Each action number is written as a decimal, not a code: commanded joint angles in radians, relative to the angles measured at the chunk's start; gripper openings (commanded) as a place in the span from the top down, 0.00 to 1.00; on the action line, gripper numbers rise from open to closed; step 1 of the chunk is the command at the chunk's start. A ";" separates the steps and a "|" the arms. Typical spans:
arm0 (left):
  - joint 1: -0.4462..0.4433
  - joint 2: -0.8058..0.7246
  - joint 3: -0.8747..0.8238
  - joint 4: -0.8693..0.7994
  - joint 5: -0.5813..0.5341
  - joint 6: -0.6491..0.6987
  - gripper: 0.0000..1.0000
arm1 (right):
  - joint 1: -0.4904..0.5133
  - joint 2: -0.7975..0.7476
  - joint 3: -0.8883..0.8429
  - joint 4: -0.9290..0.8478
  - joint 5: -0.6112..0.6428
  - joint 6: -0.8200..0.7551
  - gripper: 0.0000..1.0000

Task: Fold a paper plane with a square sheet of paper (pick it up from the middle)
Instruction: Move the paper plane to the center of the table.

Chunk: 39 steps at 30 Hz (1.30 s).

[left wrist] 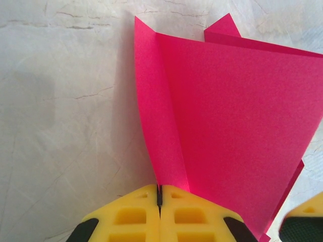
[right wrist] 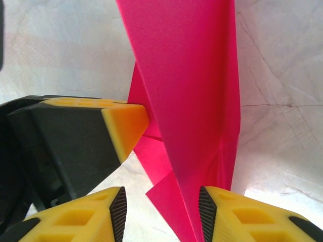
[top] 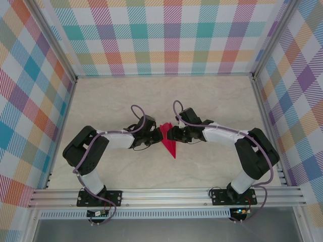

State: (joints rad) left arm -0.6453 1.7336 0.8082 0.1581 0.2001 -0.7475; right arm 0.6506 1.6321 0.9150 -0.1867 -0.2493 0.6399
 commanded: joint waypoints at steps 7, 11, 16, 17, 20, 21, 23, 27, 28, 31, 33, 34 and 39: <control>0.013 -0.017 -0.001 0.007 -0.006 -0.007 1.00 | 0.037 0.041 0.019 -0.070 0.018 -0.028 0.53; 0.013 -0.016 0.001 0.009 -0.002 -0.007 1.00 | 0.056 0.048 0.016 -0.076 0.020 -0.033 0.53; 0.013 -0.011 0.002 0.012 0.005 -0.008 1.00 | 0.076 0.066 0.021 -0.094 0.056 -0.038 0.50; 0.013 -0.012 0.002 0.012 0.007 -0.008 1.00 | 0.079 0.070 0.025 -0.098 0.066 -0.040 0.49; 0.013 -0.011 0.001 0.012 0.009 -0.007 1.00 | 0.089 0.085 0.039 -0.109 0.087 -0.044 0.49; 0.013 -0.012 0.002 0.012 0.008 -0.008 1.00 | 0.092 0.090 0.043 -0.111 0.094 -0.044 0.49; 0.013 -0.013 0.002 0.012 0.008 -0.007 1.00 | 0.093 0.098 0.055 -0.124 0.112 -0.044 0.50; 0.013 -0.018 -0.001 0.006 0.003 -0.006 1.00 | 0.098 0.099 0.065 -0.130 0.144 -0.033 0.56; 0.013 -0.019 -0.003 0.003 0.001 -0.007 1.00 | 0.099 0.097 0.067 -0.132 0.156 -0.029 0.58; 0.013 -0.020 -0.007 -0.001 -0.003 -0.006 1.00 | 0.102 0.094 0.074 -0.138 0.183 -0.018 0.63; 0.013 -0.020 -0.008 -0.002 -0.002 -0.003 1.00 | 0.106 0.098 0.083 -0.152 0.208 -0.009 0.67; 0.013 -0.021 -0.009 -0.002 -0.004 -0.003 1.00 | 0.107 0.100 0.089 -0.159 0.218 -0.008 0.69; 0.013 -0.024 -0.008 -0.013 -0.011 -0.004 1.00 | 0.114 0.125 0.115 -0.178 0.240 -0.003 0.76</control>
State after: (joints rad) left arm -0.6453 1.7336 0.8082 0.1593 0.1997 -0.7475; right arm 0.7536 1.7317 0.9993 -0.3336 -0.0437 0.6277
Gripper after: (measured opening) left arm 0.045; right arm 0.251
